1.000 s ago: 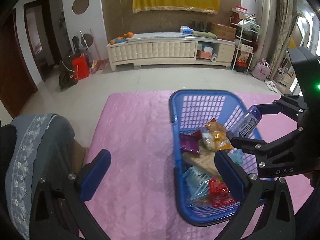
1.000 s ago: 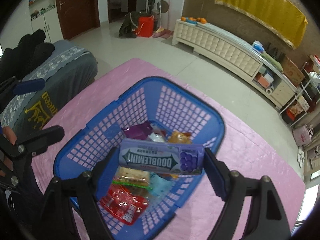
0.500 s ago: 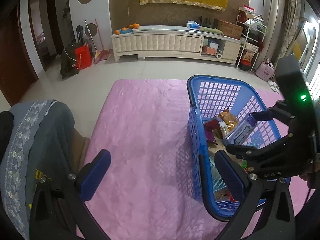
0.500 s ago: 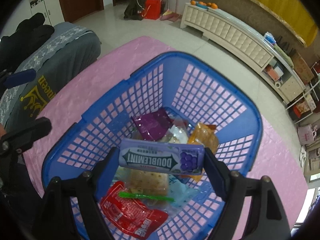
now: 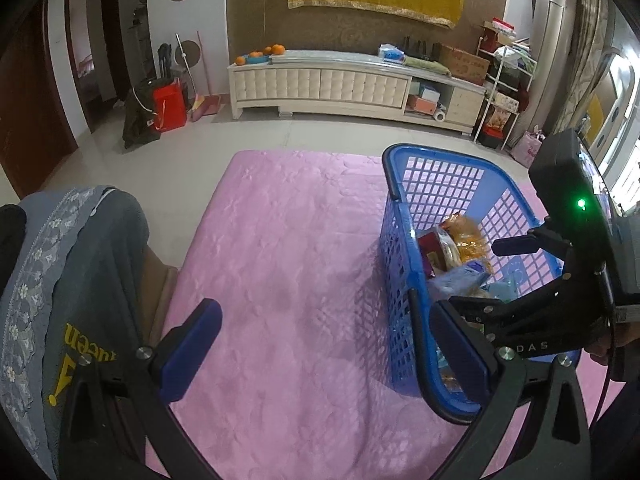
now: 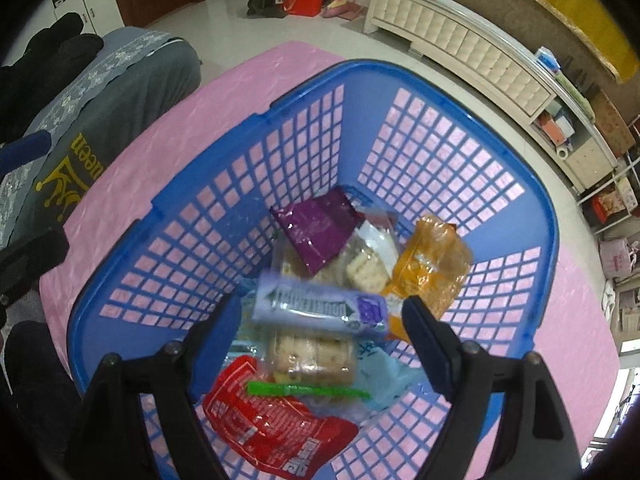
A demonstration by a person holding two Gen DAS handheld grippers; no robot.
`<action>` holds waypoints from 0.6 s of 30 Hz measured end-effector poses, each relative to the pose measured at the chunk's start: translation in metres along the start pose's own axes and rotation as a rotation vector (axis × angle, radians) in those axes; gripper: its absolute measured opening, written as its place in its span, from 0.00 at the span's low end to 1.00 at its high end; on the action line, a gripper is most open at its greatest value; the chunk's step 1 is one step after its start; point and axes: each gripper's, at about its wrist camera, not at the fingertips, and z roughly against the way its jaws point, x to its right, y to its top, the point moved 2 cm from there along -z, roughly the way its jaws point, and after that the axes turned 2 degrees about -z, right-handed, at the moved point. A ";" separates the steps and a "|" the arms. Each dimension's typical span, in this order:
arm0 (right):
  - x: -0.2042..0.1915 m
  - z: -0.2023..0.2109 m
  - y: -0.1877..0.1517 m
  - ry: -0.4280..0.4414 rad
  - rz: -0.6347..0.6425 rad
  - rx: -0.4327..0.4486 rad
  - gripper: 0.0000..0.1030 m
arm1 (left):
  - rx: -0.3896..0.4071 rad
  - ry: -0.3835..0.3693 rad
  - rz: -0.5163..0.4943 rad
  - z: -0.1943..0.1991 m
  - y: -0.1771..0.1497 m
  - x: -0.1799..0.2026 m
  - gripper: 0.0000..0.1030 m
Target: Organize snacks
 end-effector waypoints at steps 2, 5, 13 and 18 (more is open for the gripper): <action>0.002 0.006 -0.004 0.005 -0.013 0.011 0.83 | 0.013 0.002 -0.009 0.006 -0.002 0.002 0.99; 0.005 0.022 -0.012 0.004 -0.027 0.048 0.83 | 0.030 -0.001 -0.013 0.015 -0.005 0.007 0.99; 0.014 0.087 -0.065 0.013 -0.082 0.195 0.83 | 0.091 -0.021 -0.047 0.056 -0.021 0.051 0.99; 0.021 0.129 -0.105 -0.037 -0.132 0.306 0.83 | 0.180 -0.046 -0.006 0.095 -0.032 0.077 0.99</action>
